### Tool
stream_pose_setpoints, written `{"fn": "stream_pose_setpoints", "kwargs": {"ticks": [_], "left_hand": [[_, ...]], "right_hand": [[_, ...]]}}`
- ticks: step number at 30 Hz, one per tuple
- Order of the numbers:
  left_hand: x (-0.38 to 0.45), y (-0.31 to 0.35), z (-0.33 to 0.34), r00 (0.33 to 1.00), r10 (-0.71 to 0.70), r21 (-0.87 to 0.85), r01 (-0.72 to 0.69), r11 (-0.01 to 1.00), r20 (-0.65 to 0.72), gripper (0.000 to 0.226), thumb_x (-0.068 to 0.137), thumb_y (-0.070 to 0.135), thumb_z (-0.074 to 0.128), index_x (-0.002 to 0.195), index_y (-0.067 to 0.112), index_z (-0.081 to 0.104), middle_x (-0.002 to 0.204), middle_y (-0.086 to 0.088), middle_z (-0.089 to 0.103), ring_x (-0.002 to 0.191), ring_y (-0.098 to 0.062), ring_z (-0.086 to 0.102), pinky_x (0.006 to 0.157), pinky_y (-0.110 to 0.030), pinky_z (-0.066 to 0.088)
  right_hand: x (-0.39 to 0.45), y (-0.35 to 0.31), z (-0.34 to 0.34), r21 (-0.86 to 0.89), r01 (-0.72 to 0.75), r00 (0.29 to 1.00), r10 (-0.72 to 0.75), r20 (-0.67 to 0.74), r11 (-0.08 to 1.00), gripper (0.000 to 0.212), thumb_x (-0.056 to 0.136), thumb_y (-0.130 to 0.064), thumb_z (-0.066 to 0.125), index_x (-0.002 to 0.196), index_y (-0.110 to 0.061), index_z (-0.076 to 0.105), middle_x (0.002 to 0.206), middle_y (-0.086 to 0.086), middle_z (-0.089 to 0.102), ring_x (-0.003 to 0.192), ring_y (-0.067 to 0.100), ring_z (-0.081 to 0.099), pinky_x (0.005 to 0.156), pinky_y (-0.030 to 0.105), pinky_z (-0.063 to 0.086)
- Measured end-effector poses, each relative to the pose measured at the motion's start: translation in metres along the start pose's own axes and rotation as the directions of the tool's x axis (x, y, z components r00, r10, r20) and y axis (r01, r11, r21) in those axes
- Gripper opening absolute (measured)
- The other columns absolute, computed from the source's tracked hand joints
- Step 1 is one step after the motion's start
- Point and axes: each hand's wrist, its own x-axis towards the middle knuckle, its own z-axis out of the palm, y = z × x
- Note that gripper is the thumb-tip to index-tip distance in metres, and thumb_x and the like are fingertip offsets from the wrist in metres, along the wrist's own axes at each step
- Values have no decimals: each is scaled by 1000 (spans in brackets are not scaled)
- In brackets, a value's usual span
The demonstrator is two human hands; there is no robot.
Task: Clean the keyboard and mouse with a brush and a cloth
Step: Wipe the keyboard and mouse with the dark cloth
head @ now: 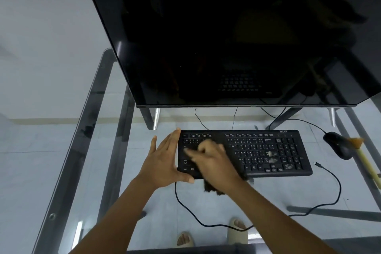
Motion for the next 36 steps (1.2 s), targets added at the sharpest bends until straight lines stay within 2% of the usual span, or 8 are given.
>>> {"fn": "stream_pose_setpoints", "kwargs": {"ticks": [6,10,13,18,23,26,32,36], "left_hand": [[1,-7,1,999,33,59,-34,998,18,144,46,86,63,150,20,-11,160,6,5,141,4,-6,115,-40,-15],[1,-2,-2,998,16,46,-18,999,54,145,43,88,59,150,22,-13,159,10,-2,141,3,-8,115,-40,-18],[0,-5,-1,999,24,70,-27,997,48,144,46,85,62,150,20,-14,159,10,-3,141,3,-9,117,-44,-13],[0,-1,-2,997,15,102,-23,994,80,141,50,85,60,149,22,-18,156,12,-15,144,-2,-11,113,-40,-20],[1,-3,-3,997,25,126,-34,991,73,137,52,85,58,150,21,-14,153,14,-19,142,-1,-12,115,-43,-17],[2,-3,-1,997,25,136,-35,990,75,137,53,85,58,150,21,-13,156,12,-17,143,-3,-11,113,-41,-20],[2,-5,0,997,33,119,-41,992,70,137,52,86,56,151,19,-11,156,11,-17,142,0,-12,112,-39,-20],[2,-4,1,996,36,127,-46,991,79,137,52,88,54,151,20,-12,158,9,-14,144,-3,-9,114,-42,-17]], "right_hand": [[-24,-21,-3,72,45,998,-48,44,996,40,84,-64,54,77,-24,53,84,-6,52,87,10,43,70,28,37],[-19,5,-2,-14,-71,996,70,-54,997,76,86,-78,9,100,-29,66,87,-11,45,84,9,39,74,22,28],[-35,-16,3,-86,23,1000,-22,11,996,14,92,-50,56,99,-39,59,84,-16,45,77,1,38,67,15,35],[-39,6,-11,45,-155,977,160,-139,987,25,88,-22,65,111,-30,68,88,1,56,74,15,47,67,36,48],[-47,-20,-7,107,-140,990,142,-14,984,46,86,-71,45,84,-28,61,83,-7,58,71,1,49,66,11,39],[-27,19,-19,129,-448,870,465,-166,885,29,94,-48,48,103,-29,68,86,-5,56,74,9,46,75,27,46],[1,-24,-2,80,-201,979,202,-12,976,27,97,-18,44,118,-17,61,105,11,58,96,29,51,85,42,43],[24,17,-10,23,-481,861,477,-176,876,35,94,-14,42,123,-25,59,110,8,53,102,28,49,83,36,37]]}}
